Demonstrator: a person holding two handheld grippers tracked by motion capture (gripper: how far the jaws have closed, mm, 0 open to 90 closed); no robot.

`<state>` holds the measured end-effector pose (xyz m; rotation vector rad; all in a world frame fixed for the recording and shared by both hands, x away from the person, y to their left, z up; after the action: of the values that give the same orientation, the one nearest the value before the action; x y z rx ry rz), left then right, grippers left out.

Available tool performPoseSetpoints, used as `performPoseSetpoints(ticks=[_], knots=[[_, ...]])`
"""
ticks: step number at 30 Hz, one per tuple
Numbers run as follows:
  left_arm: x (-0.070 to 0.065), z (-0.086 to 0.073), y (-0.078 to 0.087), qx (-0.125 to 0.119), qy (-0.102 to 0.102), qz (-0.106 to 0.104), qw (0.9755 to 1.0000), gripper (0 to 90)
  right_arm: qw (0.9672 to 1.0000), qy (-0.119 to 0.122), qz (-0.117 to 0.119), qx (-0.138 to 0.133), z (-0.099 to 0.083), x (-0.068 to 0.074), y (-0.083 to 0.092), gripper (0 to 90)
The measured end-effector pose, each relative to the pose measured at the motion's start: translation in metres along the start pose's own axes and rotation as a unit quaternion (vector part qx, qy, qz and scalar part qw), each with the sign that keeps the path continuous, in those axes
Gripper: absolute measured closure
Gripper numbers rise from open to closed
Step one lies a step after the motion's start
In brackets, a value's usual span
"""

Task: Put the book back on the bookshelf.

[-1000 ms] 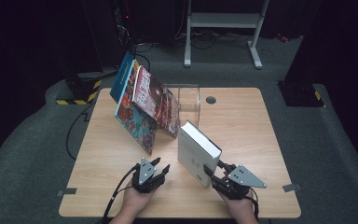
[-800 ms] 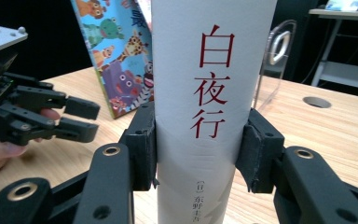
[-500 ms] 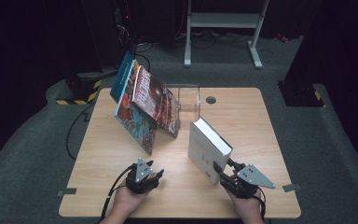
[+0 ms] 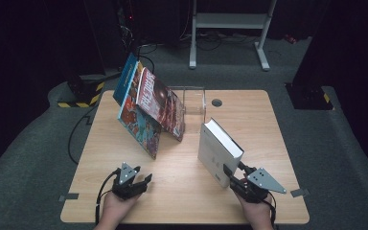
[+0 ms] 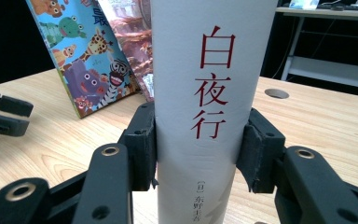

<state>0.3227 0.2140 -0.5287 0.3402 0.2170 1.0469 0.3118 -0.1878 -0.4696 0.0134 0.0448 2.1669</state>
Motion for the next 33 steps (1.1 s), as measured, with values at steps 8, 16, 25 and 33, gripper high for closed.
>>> performPoseSetpoints(ticks=[8, 16, 25, 33], knots=[[0.001, -0.001, 0.0, 0.001, 0.005, 0.002, 1.0, 39.8, 0.9997, -0.014, -0.015, 0.013, 0.004, 0.001, -0.001, 49.8], [0.0, -0.001, -0.002, 0.007, 0.002, 0.001, 1.0, 40.0, 0.9997, -0.001, -0.025, 0.001, 0.019, 0.007, -0.006, 35.8], [0.0, -0.001, -0.002, 0.01, 0.0, -0.001, 1.0, 40.2, 0.9996, 0.001, -0.028, 0.008, 0.038, 0.01, -0.017, 41.1], [0.0, -0.001, -0.002, 0.009, -0.002, 0.0, 1.0, 40.4, 0.9994, -0.015, -0.03, 0.004, 0.044, 0.009, -0.021, 45.0]])
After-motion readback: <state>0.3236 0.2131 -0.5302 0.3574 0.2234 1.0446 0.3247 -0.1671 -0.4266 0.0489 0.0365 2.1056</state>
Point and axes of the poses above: each handheld gripper's, and its own axes: y roughly backward along the jaws, z roughly out of its top, x roughly to its left, the point moved 1 cm from there along -y, roughly forward along the jaws, and after that the axes turned 11 degrees about -x, right-handed, at the moved point
